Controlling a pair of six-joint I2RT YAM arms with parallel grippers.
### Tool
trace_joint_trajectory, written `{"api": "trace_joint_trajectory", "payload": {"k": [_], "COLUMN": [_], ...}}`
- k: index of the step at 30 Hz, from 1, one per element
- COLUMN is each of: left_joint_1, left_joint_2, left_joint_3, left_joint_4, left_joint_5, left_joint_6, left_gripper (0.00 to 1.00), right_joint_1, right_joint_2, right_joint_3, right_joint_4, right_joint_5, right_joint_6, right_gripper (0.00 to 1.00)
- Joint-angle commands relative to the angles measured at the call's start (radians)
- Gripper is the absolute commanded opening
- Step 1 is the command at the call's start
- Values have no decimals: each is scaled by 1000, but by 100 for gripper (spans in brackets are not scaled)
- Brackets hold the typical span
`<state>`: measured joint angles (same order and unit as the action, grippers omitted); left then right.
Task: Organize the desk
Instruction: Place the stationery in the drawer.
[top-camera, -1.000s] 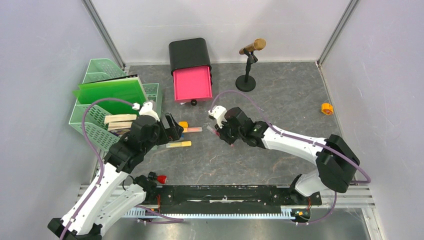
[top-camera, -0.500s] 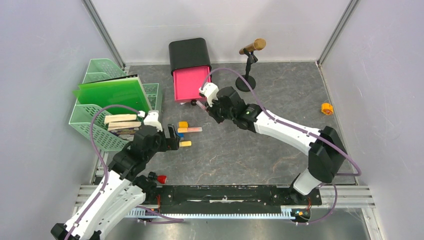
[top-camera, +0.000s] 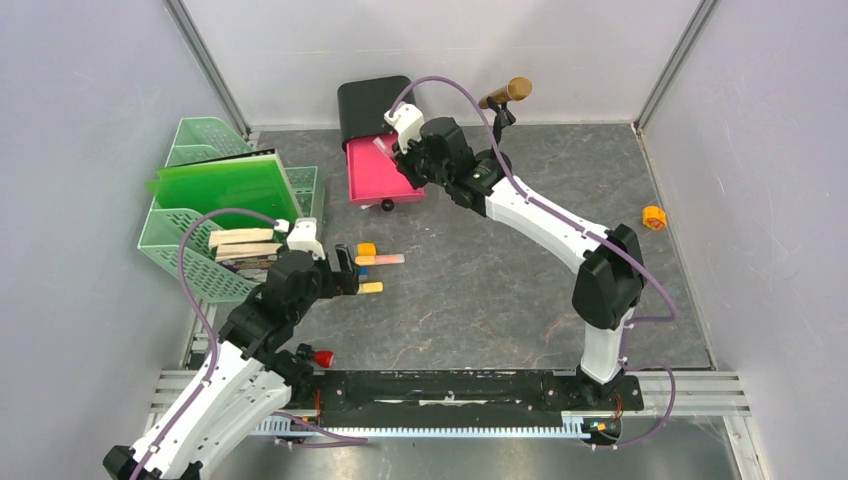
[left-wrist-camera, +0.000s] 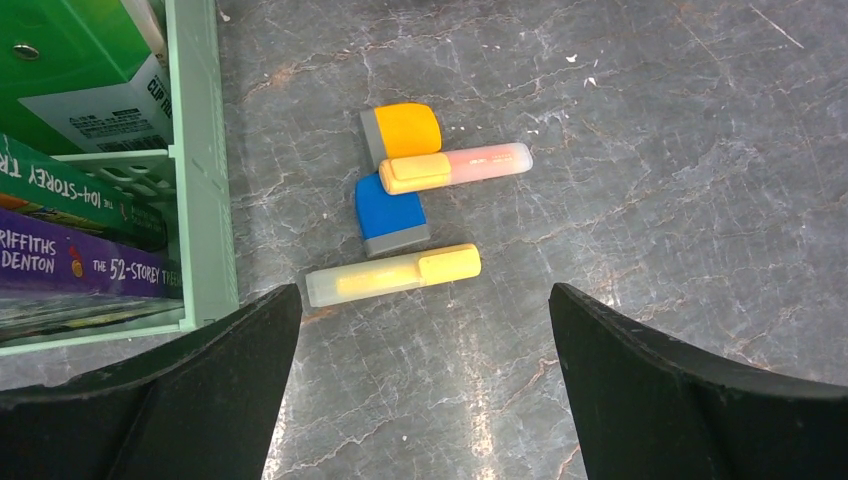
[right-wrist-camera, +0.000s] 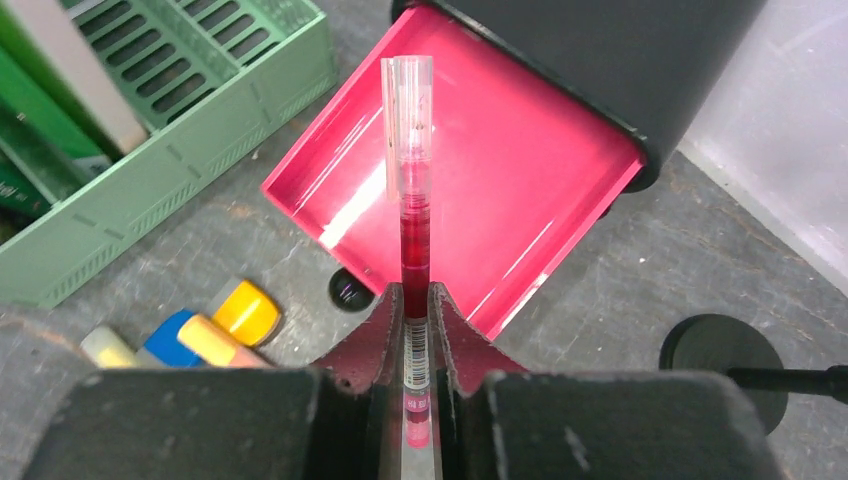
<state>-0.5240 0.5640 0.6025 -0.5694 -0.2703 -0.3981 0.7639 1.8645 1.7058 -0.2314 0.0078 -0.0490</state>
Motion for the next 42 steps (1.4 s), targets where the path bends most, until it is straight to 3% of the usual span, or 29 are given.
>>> {"api": "trace_joint_trajectory", "payload": {"k": [1, 15, 30, 36, 42], "left_joint_1": [1, -1, -2, -2, -2], "left_joint_2": [8, 5, 7, -2, -13], "left_joint_3": [7, 5, 5, 2, 1], "left_joint_4": [42, 38, 35, 31, 31], "left_joint_5": [-16, -21, -40, -48, -46], "left_joint_6": [48, 45, 44, 43, 42], "left_gripper": [100, 100, 100, 100, 100], "right_joint_1": [-33, -74, -91, -94, -97], "right_joint_2": [50, 154, 273, 274, 273], "right_joint_3": [99, 34, 14, -10, -9], "right_joint_4": [41, 314, 378, 391, 396], "right_joint_5": [-5, 12, 38, 35, 35], "right_joint_6": [10, 159, 211, 225, 243], "right_gripper": [0, 0, 0, 6, 27]}}
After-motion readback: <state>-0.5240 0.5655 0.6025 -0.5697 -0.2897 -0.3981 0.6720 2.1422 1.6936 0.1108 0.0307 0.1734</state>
